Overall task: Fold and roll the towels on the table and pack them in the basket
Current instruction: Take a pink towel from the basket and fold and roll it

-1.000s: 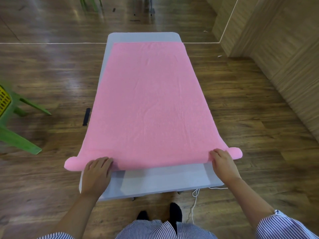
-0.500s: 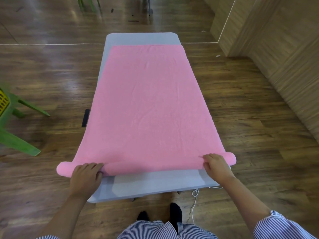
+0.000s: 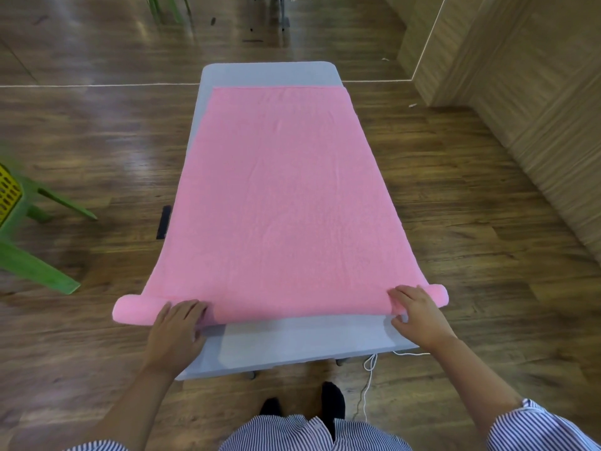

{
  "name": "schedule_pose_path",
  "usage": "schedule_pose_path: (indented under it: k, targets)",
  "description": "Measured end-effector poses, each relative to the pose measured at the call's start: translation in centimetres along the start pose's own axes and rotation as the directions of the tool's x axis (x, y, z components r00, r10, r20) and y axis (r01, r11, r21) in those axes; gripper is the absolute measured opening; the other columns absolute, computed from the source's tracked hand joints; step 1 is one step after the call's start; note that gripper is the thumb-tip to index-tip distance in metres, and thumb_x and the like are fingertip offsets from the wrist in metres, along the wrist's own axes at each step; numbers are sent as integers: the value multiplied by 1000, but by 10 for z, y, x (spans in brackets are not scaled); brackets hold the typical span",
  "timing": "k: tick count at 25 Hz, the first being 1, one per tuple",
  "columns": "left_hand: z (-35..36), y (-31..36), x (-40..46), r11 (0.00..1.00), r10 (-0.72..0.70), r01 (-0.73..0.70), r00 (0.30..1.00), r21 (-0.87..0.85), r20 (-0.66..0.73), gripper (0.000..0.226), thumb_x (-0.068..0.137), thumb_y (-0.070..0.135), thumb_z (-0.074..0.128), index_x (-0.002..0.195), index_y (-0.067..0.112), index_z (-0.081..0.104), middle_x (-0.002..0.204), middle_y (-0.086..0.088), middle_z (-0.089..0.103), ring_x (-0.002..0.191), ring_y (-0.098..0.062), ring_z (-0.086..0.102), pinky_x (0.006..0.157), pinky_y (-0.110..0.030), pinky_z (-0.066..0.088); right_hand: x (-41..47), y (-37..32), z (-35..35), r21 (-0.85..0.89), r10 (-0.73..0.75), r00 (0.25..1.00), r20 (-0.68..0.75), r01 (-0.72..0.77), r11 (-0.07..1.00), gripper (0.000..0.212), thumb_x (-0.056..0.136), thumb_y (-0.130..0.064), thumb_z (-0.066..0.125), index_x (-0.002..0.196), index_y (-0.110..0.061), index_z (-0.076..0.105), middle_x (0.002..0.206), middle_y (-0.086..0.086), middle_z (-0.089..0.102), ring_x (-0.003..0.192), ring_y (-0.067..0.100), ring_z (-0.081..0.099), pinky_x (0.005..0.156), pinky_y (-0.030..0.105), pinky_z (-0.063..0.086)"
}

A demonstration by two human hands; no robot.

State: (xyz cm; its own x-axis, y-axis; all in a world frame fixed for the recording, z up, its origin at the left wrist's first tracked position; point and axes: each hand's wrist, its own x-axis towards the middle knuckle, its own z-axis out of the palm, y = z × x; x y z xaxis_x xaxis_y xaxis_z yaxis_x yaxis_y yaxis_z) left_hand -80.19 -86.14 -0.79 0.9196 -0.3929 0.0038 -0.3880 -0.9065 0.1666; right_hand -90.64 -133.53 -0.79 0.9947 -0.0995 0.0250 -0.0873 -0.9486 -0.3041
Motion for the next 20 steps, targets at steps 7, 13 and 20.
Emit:
schedule_pose_path:
  k: [7,13,20]
  targets:
    - [-12,14,7,1000,-3,3,1000,11,1,43,69,30,37,81,9,73,69,-1,69,59,-26,64,59,-36,49,9,1,-12,22,33,990,137,-37,999,33,76,-8,60,107,-14,70,100,4,71,96,26,62,105,45,36]
    - [-14,14,14,1000,15,-15,988,3,-155,41,70,28,39,91,8,67,93,-6,67,86,-28,64,70,-43,46,14,-5,-21,-58,18,1000,8,-17,998,36,63,1,69,98,-8,67,94,8,67,83,32,62,85,48,49]
    - [0,11,0,933,-358,357,934,-41,-14,44,61,22,51,99,2,61,103,-19,57,98,-40,55,78,-64,37,5,-3,-12,79,137,991,7,-137,987,36,71,0,67,107,-2,65,103,11,65,92,33,58,82,42,50]
